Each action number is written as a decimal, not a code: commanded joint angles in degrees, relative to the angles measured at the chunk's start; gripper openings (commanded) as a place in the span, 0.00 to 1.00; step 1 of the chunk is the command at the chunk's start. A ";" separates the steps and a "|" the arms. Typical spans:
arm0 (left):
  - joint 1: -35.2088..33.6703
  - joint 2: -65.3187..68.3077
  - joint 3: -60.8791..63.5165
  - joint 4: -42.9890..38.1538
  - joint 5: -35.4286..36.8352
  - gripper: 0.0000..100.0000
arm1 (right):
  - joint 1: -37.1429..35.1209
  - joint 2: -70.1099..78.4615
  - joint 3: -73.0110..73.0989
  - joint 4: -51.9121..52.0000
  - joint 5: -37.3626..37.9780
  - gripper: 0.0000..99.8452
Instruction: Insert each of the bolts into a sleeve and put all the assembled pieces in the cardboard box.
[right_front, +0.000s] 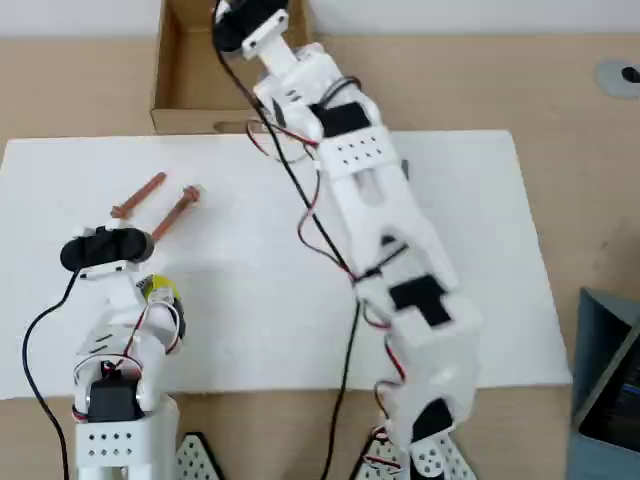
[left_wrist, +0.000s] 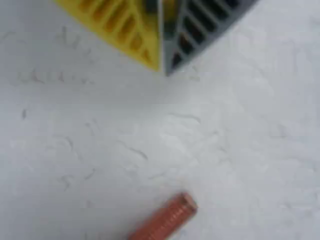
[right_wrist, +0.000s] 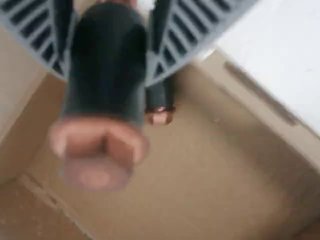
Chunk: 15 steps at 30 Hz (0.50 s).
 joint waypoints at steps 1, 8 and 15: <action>-0.26 -0.31 -0.18 0.00 -0.09 0.00 | 1.19 7.87 -15.52 -1.85 3.78 0.01; -0.26 -0.31 -0.18 0.00 -0.09 0.00 | 1.27 24.75 -36.26 -1.41 10.55 0.10; -0.26 -0.31 -0.18 0.00 -0.09 0.00 | 1.19 33.19 -48.84 5.10 11.60 0.13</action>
